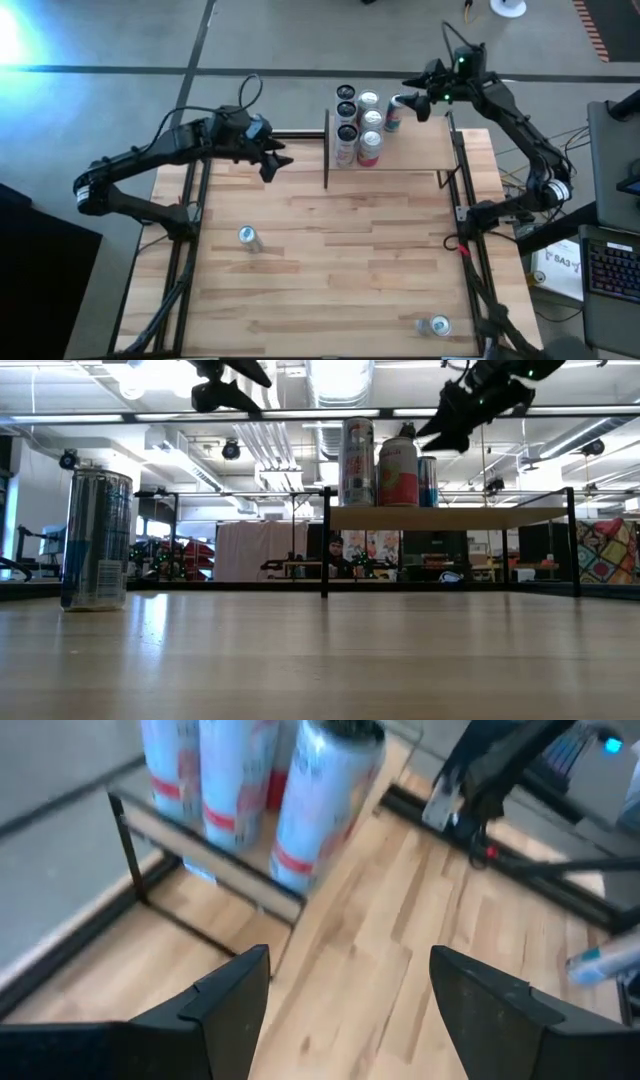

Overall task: Place canned beverage on shelf
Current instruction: Put the top blue soda can aligned with the other blue soda can on the shelf

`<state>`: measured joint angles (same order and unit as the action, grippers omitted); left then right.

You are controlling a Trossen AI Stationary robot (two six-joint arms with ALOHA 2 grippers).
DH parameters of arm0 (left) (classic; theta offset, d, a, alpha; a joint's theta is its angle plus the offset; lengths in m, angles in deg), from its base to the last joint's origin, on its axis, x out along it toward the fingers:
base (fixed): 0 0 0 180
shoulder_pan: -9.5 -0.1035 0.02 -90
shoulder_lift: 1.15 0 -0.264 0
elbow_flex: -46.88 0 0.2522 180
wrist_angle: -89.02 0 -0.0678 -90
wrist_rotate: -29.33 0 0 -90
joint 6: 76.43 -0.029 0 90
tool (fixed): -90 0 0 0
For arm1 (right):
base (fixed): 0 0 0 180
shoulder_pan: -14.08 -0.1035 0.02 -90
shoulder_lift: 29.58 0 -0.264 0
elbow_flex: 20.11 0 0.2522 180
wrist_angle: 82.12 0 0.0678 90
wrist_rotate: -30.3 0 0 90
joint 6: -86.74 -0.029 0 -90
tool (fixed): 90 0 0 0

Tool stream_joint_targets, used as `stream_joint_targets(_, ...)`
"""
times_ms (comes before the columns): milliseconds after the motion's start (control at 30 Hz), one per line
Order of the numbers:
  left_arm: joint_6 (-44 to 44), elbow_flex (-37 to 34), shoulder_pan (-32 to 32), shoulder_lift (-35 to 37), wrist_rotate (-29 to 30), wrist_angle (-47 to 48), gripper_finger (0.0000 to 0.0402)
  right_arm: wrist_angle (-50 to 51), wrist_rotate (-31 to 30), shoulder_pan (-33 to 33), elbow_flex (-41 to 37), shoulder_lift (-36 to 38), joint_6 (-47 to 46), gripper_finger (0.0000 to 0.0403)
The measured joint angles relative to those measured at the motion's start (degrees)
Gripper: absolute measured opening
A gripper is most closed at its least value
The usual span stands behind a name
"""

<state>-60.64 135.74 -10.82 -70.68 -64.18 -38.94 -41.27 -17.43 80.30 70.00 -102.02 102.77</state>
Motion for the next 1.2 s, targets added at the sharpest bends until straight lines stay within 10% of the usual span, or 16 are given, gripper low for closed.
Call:
stream_joint_targets(633,18.03,-12.86,6.73,9.42,8.26,5.97,0.0251,8.72,-0.29,-0.07,-0.18,12.89,-7.29,0.0272)
stream_joint_targets(1200,34.64,-29.14,40.38,21.06,32.39,-4.46,0.0229,8.85,-0.16,-0.53,-2.59,23.12,-20.04,0.0235)
